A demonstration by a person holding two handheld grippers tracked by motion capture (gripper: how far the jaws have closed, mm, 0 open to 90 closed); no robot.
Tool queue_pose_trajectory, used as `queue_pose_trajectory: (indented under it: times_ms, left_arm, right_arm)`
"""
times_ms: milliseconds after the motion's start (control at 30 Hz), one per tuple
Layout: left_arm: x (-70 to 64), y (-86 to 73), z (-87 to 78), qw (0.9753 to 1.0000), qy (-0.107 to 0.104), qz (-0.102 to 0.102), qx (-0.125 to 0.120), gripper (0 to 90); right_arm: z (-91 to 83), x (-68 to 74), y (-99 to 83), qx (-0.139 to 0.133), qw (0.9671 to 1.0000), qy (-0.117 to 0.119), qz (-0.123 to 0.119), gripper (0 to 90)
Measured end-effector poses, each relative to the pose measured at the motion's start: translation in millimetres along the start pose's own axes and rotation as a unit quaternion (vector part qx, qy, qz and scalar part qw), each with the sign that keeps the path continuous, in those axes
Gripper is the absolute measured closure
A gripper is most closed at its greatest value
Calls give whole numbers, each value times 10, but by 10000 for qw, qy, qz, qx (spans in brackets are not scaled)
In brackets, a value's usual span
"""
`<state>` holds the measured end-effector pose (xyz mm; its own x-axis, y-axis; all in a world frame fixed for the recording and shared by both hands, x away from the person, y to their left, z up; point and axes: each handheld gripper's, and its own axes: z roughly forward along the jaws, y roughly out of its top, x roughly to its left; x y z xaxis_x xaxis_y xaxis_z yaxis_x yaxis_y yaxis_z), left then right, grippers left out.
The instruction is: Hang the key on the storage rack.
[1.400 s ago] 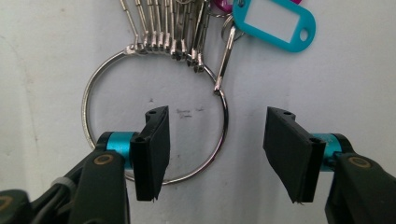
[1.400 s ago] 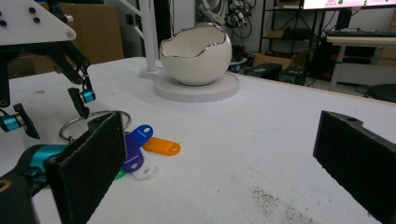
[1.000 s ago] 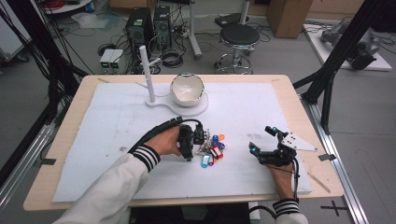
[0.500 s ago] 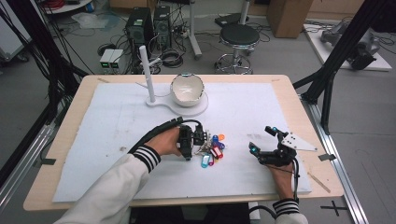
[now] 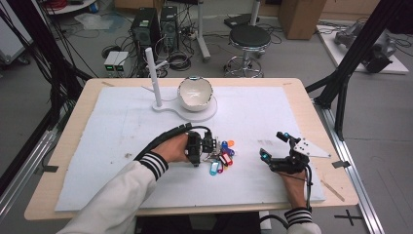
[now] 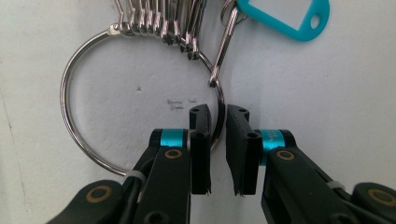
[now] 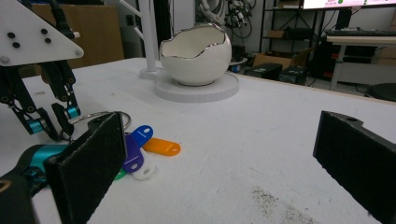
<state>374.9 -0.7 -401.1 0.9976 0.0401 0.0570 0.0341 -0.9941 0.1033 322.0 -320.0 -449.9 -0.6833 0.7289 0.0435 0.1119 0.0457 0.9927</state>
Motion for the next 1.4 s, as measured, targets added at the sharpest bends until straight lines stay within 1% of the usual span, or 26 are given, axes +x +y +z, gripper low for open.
queue_pose_trajectory:
  times_ms: [200,267,467,633,733,800,833,900,933,1033,1100,1300,1400]
  left_arm:
    - [-7,3,9,10000,-8,5,9,813]
    - [-8,3,13,10000,-45,4,10,817]
    - [-28,13,16,9999,-101,109,-3,846]
    - [-39,21,13,9998,-77,194,42,857]
    - [-39,10,2,9997,-135,208,25,858]
    - [-38,2,-20,9997,-134,201,-10,860]
    - [-35,-6,-35,9996,-140,235,-40,860]
    - [-33,-28,-68,9990,-118,415,-118,863]
    - [-33,-41,-86,9989,-125,432,-146,863]
    - [-27,-74,-163,9986,-75,431,-288,864]
    - [-31,-98,-210,9986,-31,376,-377,864]
    - [-26,-195,-379,9974,234,256,-630,867]
    - [-16,-265,-455,9966,352,147,-731,869]
  right_arm:
    - [0,0,0,-1,10000,-1,-2,23]
    - [0,0,0,2,10000,2,-4,23]
    - [0,-1,0,1,10000,2,-1,23]
    - [0,-1,0,-1,10000,3,4,22]
    - [0,-1,0,1,10000,5,10,22]
    - [0,-6,1,-11,10000,-3,2,23]
    - [0,-6,1,-11,10000,-3,2,23]
    - [1,-6,1,-19,10000,-2,6,23]
    - [0,-5,0,-6,10000,6,7,23]
    - [1,-8,1,-14,10000,-6,-12,23]
    - [0,-7,1,-11,10000,-7,-5,23]
    - [0,-7,1,-11,10000,-6,-1,23]
    - [0,-7,1,-10,10000,-6,1,23]
